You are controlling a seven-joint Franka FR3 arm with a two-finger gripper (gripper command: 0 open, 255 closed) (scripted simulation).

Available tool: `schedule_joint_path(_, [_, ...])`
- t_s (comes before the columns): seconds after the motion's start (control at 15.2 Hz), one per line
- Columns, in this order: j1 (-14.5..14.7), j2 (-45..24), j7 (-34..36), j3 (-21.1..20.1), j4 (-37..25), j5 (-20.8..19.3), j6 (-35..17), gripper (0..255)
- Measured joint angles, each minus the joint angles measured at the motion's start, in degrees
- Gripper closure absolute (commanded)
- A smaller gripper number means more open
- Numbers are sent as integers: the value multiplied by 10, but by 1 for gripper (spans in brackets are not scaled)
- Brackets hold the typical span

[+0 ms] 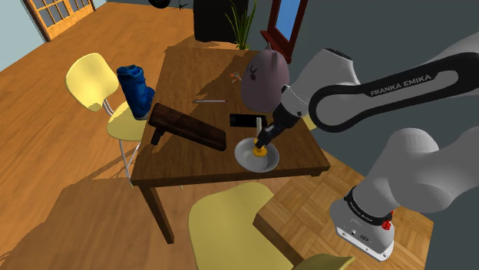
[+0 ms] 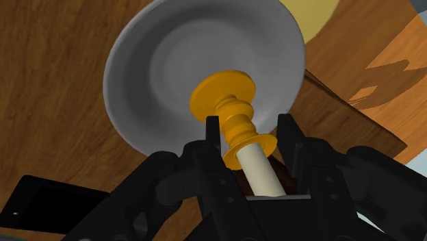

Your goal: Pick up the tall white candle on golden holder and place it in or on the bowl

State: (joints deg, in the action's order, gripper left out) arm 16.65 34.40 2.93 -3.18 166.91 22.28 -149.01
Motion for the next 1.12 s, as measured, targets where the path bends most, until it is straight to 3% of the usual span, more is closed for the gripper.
schedule_joint_path(0.59, [9, -23, -11, 5, 8, 11, -32, 255])
schedule_joint_path(0.66, [9, -23, -11, 5, 8, 11, -32, 0])
schedule_joint_path(1.12, [4, -8, -8, 4, 8, 5, -17, 0])
